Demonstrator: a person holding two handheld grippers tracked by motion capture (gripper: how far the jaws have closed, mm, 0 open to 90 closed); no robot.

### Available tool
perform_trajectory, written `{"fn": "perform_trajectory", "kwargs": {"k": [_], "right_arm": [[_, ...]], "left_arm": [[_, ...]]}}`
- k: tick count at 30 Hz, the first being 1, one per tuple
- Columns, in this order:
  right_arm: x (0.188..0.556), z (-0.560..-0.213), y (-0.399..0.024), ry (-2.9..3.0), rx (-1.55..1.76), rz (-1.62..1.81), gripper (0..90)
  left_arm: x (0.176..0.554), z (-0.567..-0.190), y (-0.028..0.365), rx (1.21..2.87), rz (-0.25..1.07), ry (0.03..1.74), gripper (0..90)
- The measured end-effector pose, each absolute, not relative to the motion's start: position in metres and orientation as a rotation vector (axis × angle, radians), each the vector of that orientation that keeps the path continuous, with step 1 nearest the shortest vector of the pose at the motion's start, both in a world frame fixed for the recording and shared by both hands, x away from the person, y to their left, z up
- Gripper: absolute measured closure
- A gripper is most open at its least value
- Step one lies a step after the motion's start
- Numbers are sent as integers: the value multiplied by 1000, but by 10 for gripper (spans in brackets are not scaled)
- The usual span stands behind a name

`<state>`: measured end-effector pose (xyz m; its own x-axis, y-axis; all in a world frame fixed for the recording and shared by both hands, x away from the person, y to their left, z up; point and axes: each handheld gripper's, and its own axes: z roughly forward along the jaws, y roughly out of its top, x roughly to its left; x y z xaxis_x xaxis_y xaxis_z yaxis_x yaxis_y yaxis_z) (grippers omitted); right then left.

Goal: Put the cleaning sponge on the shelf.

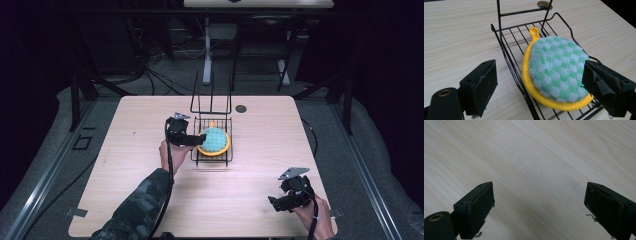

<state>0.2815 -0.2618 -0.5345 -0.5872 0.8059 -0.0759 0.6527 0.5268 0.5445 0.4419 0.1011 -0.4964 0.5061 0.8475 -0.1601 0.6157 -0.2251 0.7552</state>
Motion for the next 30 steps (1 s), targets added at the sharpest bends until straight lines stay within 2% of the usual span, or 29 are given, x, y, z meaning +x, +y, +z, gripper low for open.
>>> {"fn": "perform_trajectory", "kwargs": {"k": [11, 30], "right_arm": [[280, -532, -261, 2440, 1214, 682, 86], [279, -530, -260, 2441, 1204, 672, 87]], "left_arm": [[419, -480, 124, 1976, 382, 1179, 34], [361, -476, 159, 2068, 425, 1075, 0]]}}
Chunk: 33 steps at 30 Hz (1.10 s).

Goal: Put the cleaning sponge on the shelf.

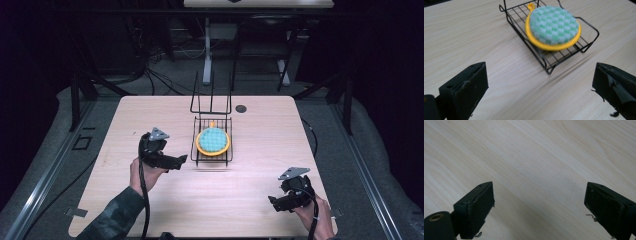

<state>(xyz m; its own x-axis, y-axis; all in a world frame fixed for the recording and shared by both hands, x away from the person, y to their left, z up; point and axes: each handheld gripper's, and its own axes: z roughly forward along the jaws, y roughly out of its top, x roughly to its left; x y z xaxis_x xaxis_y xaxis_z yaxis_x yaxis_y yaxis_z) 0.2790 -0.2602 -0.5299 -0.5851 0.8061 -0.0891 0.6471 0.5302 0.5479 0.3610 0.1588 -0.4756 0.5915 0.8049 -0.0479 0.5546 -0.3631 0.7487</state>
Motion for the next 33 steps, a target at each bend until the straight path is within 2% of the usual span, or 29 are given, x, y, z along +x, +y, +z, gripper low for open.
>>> {"fn": "perform_trajectory", "kwargs": {"k": [13, 19, 33], "right_arm": [[278, -530, -258, 2438, 1194, 658, 89], [278, -531, -259, 2435, 1189, 654, 91], [279, -535, -259, 2460, 1187, 638, 95]], "left_arm": [[324, -493, 187, 2161, 416, 1094, 0], [310, -510, 209, 2126, 422, 1157, 0], [317, -526, 220, 2121, 397, 1174, 0]]}}
